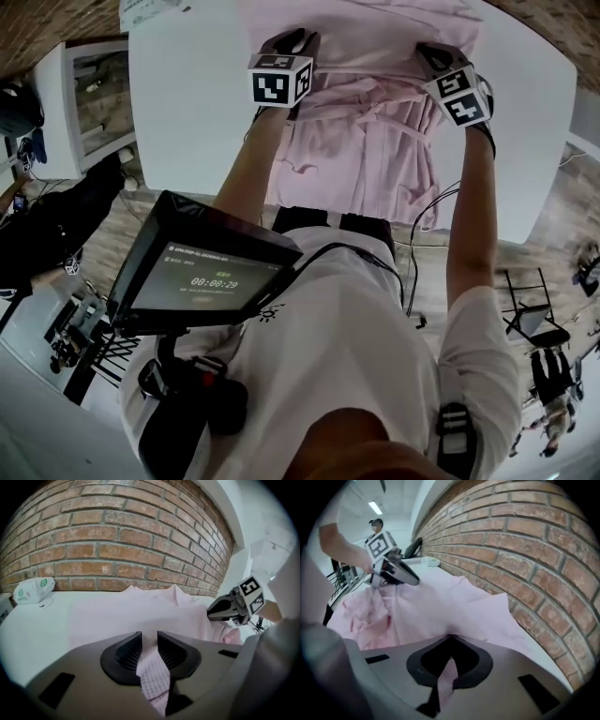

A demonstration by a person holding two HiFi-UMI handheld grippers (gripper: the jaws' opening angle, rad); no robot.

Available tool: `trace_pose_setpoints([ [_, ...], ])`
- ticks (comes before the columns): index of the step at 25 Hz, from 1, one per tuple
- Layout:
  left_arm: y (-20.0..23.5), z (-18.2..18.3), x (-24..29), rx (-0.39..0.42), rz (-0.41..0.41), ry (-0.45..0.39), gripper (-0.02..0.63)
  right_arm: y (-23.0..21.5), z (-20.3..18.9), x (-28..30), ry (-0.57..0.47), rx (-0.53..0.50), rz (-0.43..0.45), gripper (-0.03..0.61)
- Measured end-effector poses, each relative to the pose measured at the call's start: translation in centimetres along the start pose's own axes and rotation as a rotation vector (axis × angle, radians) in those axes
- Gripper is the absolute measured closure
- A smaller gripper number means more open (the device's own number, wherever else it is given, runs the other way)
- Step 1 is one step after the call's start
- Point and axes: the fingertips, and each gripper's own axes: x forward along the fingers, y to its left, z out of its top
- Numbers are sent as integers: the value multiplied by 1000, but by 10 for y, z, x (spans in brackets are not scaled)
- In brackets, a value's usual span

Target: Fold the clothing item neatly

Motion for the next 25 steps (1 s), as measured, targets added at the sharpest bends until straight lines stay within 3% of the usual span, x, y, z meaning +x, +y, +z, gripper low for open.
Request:
trace_pose_setpoints([
  [3,6,0,0,-32,9,-7,528,-35,-12,2,-6,122,-68,574],
  [5,5,3,-1,-50,13,-20,528,-36,-14,-12,7,111,-107,575],
  [10,-20,15,-8,-12,-46,-62,528,16,2,-51,-122,123,11,574],
  [12,-29,20,-4,4,-82,-69,528,34,-3,-42,-69,62,40,574],
  [15,-34,18,6,17,-105,-42,528,49,-29,-31,108,-22,67,575],
  [18,-32,15,10,4,-103,-30,528,52,-36,-44,146,69,123,575],
  [22,-33,14,9,4,-101,-28,528,29,-31,-63,-5,250,92,574],
  [25,-35,13,9,30,-97,-25,528,26,-34,-67,-50,344,89,547],
])
